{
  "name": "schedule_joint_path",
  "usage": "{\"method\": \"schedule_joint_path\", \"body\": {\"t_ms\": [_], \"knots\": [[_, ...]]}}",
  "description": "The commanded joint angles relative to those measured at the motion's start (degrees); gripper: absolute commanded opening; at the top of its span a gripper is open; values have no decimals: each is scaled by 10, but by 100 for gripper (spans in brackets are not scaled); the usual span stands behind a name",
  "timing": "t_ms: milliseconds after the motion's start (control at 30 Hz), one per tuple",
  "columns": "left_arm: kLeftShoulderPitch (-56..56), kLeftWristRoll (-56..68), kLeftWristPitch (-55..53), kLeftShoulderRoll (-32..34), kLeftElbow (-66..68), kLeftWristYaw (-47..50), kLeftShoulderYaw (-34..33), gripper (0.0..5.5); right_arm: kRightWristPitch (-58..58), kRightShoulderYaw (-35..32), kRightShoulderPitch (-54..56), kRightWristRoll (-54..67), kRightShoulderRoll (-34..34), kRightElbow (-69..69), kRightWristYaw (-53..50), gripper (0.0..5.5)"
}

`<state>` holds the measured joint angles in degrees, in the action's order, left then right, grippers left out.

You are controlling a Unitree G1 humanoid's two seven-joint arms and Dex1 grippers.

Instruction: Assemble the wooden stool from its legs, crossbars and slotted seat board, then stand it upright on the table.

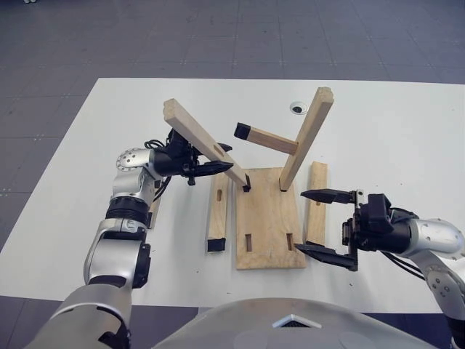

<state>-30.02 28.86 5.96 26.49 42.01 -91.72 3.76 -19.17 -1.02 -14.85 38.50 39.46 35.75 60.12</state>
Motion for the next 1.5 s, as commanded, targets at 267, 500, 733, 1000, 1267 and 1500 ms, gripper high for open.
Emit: {"method": "schedule_joint_path", "body": {"t_ms": [267,500,733,1000,1267,1500], "knots": [[28,-9,0,37,-17,-7,55,206,-1,-8,1,3,8,8,-3,520],[12,-109,-2,29,42,41,108,206,1,-8,0,2,3,9,-8,520],[-5,-120,-87,33,50,51,135,206,5,-8,-2,1,-1,10,-11,520],[-27,-126,-152,24,78,68,156,206,5,-5,-1,0,-2,11,-15,520],[-16,-170,-125,46,46,62,210,206,-1,1,8,-1,-6,12,-26,520],[-10,-194,-114,74,0,90,240,206,-3,0,9,2,-10,12,-37,520]]}}
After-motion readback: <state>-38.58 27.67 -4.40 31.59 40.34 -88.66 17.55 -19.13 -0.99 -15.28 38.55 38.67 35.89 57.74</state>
